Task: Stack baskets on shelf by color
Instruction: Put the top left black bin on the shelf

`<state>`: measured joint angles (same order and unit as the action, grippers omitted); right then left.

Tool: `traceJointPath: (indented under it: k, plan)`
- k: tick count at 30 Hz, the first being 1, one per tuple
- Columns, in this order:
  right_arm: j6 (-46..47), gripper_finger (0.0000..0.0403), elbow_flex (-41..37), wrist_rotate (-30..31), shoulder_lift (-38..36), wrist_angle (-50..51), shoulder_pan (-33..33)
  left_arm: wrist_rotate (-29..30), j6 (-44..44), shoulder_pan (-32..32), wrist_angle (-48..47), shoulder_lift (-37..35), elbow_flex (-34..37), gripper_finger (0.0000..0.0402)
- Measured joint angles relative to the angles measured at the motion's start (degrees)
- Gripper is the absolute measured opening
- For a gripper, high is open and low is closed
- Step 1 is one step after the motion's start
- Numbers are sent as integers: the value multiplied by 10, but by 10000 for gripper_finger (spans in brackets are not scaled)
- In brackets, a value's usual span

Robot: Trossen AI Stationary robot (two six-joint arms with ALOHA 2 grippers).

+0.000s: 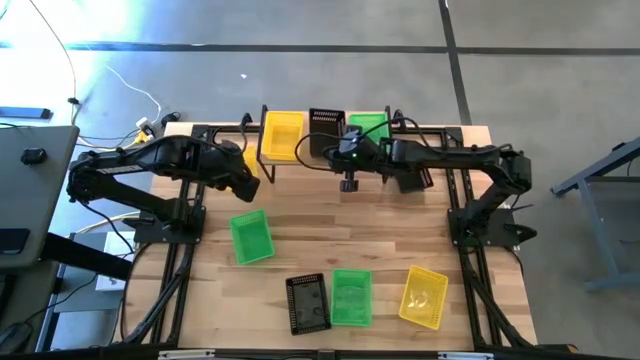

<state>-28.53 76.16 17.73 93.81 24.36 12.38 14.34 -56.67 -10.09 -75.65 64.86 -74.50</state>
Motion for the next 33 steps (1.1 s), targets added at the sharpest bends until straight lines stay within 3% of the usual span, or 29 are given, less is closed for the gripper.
traceJointPath:
  k: [8, 25, 33]
  plan:
    - [1, 1, 0, 6, 1, 5, 0, -2, -47, 7, -55, 19, 0, 133]
    - [1, 72, 0, 3, 1, 10, 4, -3, -47, 39, -56, 34, 0, 133]
    - [39, 76, 0, -12, 1, -34, 4, -2, -38, 39, -56, 34, 0, 133]
